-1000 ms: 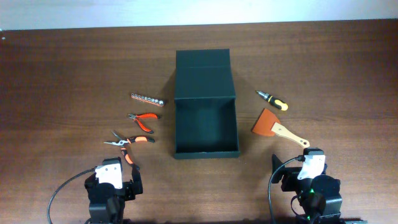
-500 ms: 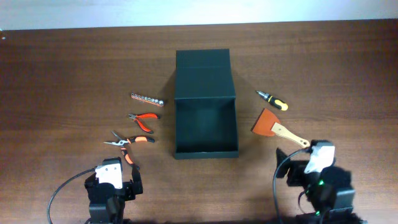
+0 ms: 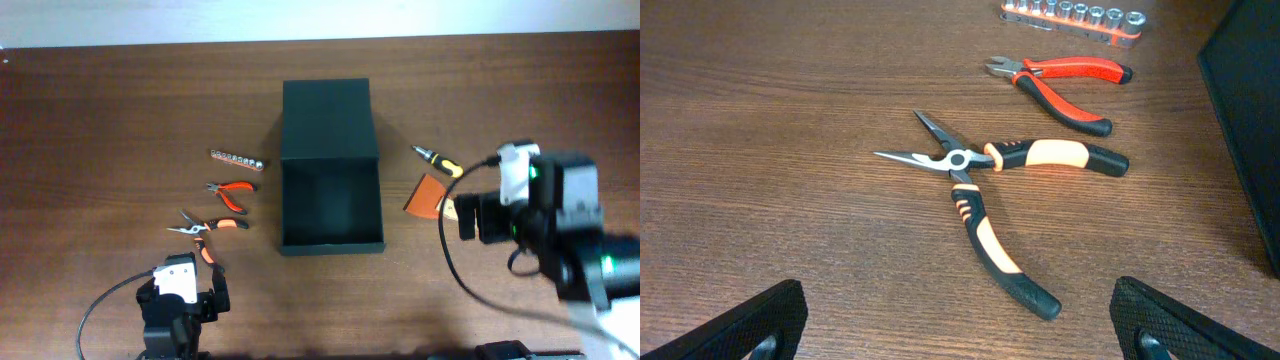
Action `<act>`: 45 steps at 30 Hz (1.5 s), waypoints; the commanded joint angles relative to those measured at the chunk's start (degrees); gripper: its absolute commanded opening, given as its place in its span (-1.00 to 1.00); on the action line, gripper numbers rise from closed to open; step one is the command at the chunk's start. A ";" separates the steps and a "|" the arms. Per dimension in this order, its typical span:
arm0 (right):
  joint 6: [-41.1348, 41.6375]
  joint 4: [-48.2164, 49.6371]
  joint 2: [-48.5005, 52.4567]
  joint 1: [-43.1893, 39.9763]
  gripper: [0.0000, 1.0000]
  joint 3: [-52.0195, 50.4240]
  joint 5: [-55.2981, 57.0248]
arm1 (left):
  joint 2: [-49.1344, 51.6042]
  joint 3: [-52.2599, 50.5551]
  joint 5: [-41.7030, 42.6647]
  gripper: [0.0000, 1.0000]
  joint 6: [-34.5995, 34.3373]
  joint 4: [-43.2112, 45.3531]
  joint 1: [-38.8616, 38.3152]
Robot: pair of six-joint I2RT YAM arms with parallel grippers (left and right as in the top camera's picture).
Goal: Pack container
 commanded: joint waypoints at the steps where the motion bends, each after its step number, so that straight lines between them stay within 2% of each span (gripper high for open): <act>1: -2.56 -2.49 6.36 0.28 0.98 4.85 0.70 | -0.55 -0.37 -0.20 0.98 1.09 0.13 0.20; 14: -2.51 -4.76 20.92 0.24 0.98 5.35 2.01 | -0.55 -0.37 -0.20 0.98 1.09 0.13 0.20; 17: -7.23 -4.68 24.35 0.24 0.98 4.15 1.92 | -0.55 -0.37 -0.20 0.98 1.09 0.13 0.20; 21: -12.79 -0.83 27.85 0.24 0.98 0.02 1.97 | -0.55 -0.37 -0.20 0.98 1.09 0.13 0.20; 25: -14.14 4.37 31.95 0.24 0.98 -2.95 1.99 | -0.55 -0.37 -0.20 0.98 1.09 0.13 0.20; 36: -18.86 7.39 41.99 -0.52 0.98 -3.02 -0.31 | -0.55 -0.37 -0.20 0.98 1.09 0.13 0.20; 45: -20.11 9.07 44.83 -7.04 0.98 -3.04 -5.75 | -0.55 -0.37 -0.20 0.98 1.09 0.13 0.20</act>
